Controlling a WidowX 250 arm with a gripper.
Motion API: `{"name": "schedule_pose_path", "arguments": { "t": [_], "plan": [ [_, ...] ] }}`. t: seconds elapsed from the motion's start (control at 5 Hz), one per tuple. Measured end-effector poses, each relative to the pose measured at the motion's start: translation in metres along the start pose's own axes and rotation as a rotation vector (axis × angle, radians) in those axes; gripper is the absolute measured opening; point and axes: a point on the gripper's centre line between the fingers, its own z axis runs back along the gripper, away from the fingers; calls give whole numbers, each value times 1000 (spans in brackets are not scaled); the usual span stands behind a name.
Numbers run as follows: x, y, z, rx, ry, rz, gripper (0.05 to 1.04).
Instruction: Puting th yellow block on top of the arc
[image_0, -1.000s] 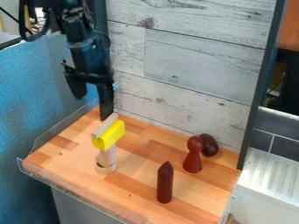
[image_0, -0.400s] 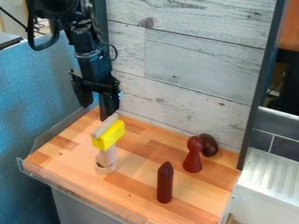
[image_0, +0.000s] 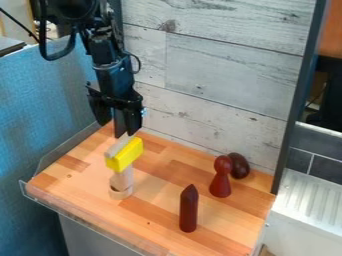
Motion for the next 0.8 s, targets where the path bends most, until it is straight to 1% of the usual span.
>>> {"name": "schedule_pose_path", "arguments": {
  "t": [0.2,0.6,0.8],
  "plan": [
    [-3,-2,-6,14,10,-10,1000],
    [-4,-3,-11,13,15,-16,1000],
    [-6,-4,-18,4,32,-17,992]
  ]
}}
